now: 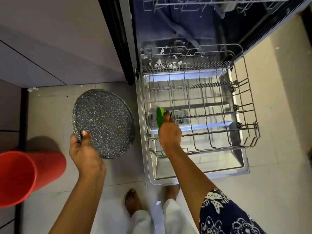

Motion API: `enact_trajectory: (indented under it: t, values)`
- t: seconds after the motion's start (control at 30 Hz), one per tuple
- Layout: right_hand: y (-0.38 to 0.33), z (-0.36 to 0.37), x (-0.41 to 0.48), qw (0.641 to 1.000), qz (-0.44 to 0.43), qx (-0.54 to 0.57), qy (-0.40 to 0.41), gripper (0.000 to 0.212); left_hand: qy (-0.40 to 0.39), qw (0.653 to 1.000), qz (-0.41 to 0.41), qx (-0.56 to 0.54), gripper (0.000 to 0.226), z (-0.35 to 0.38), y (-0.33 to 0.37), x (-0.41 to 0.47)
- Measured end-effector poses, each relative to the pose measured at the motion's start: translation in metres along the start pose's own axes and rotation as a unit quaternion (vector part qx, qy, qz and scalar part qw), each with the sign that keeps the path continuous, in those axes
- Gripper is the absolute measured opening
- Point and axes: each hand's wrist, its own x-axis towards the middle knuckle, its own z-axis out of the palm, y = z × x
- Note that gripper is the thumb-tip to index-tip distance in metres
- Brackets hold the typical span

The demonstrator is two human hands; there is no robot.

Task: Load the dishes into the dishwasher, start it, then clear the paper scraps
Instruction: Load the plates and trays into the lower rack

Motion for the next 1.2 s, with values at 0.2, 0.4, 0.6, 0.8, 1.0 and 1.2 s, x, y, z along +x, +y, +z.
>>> enact_trajectory:
  t: [0.2, 0.4, 0.6, 0.8, 1.0, 1.2]
  values:
    - [-0.019, 0.013, 0.004, 0.992, 0.000, 0.127, -0.015, 0.068, 0.010, 1.000, -0.008, -0.011, 0.019, -0.007, 0.007, 0.010]
    - [-0.010, -0.021, 0.023, 0.997, 0.054, 0.047, 0.022, 0.033, -0.002, 1.000, -0.008, -0.021, 0.018, -0.018, 0.005, 0.018]
    - [-0.002, -0.022, 0.016, 0.999, 0.036, -0.011, 0.039, 0.037, -0.005, 0.999, -0.019, -0.029, 0.018, -0.026, -0.003, 0.016]
    - [-0.022, 0.023, 0.009, 0.997, 0.002, 0.059, 0.041, 0.065, -0.022, 0.999, -0.023, -0.028, 0.019, -0.031, -0.006, 0.016]
    - [-0.030, 0.053, 0.010, 0.988, 0.009, 0.137, -0.067, 0.081, -0.031, 0.998, -0.032, -0.041, 0.017, -0.037, 0.000, 0.021]
    - [-0.042, 0.049, 0.048, 0.979, 0.061, 0.131, -0.144, 0.090, -0.057, 0.997, -0.018, -0.055, 0.017, -0.040, 0.003, 0.025]
